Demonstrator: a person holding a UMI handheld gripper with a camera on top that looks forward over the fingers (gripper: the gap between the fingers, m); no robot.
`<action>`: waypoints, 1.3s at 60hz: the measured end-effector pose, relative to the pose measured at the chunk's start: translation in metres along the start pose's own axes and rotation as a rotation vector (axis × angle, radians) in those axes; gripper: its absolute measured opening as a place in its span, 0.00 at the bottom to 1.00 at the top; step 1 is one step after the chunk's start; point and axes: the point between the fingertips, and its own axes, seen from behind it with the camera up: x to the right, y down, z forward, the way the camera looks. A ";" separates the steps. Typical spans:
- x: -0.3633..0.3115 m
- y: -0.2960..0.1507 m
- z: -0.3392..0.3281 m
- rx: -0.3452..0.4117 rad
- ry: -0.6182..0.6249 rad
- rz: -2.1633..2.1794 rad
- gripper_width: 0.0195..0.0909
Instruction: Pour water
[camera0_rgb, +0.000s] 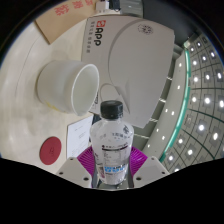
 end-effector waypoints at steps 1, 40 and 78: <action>-0.001 -0.001 0.001 0.002 0.001 -0.016 0.30; 0.009 0.001 -0.018 0.108 -0.197 0.651 0.32; -0.086 0.003 -0.013 0.193 -0.594 1.579 0.33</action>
